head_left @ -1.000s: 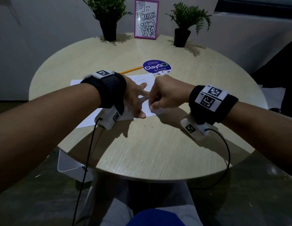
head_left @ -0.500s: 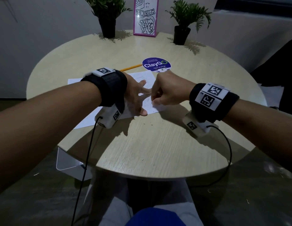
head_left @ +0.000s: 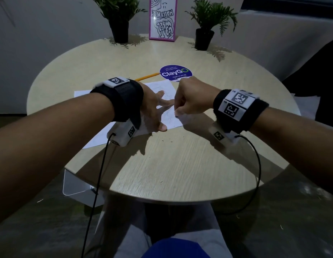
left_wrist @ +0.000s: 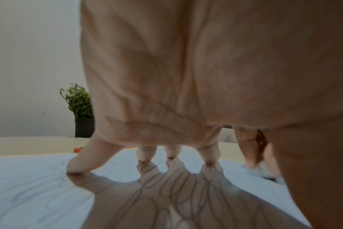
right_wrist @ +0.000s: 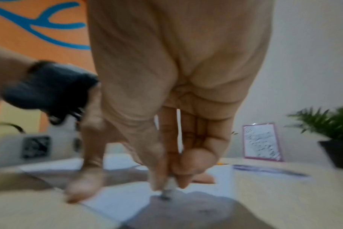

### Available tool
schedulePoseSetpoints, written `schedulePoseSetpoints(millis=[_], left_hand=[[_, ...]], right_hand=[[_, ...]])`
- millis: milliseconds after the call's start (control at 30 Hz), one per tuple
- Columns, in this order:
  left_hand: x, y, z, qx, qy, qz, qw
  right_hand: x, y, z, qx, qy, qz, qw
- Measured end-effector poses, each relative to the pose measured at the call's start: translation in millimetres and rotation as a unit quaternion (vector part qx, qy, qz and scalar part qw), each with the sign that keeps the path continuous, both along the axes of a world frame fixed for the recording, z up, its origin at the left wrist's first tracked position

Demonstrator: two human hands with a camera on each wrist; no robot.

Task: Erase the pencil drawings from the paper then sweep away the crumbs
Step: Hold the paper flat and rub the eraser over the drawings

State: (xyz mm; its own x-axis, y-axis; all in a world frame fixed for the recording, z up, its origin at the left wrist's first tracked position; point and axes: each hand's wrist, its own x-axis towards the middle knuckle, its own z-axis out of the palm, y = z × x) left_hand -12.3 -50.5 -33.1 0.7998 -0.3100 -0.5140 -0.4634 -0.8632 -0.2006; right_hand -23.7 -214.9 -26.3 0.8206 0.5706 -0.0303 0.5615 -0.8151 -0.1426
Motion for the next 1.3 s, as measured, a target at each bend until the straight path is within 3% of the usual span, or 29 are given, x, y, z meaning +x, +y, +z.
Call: schedulePoseSetpoints(millis=[133,300,433,567,700,833,967,1133,1300], left_hand=[[-1,-1,3,-0.015,0.019,0.005,1.0],[0,0,2,0.002,0.009,0.008,1.0],[-3,1,-3,-0.019,0.003,-0.014,1.0],[1,-1,-3,0.012,-0.007,-0.009,1.0],[6,2,-5,-0.007,0.013,-0.007,1.0],[3,-1,-4,0.006,-0.005,-0.003,1.0],[-1,-2,-2,0.01,-0.006,-0.013,1.0],[0,-2,-1,0.01,0.001,-0.004,1.0],[1,-1,0,0.008,0.014,-0.004,1.0]], right_hand=[[-16,18,-3,-0.008,0.02,0.069,0.997],[0,2,0,-0.003,0.001,0.003,1.0],[-10,10,-4,-0.009,0.009,0.045,0.999],[2,-3,-2,-0.008,0.002,-0.005,1.0],[-11,7,-6,-0.004,0.013,0.035,0.999],[2,-6,-1,-0.021,0.002,-0.023,1.0],[-6,6,-4,-0.023,0.008,0.027,0.999],[3,-8,-1,-0.018,0.004,-0.038,0.999],[-8,4,-3,-0.006,0.029,0.016,0.999]])
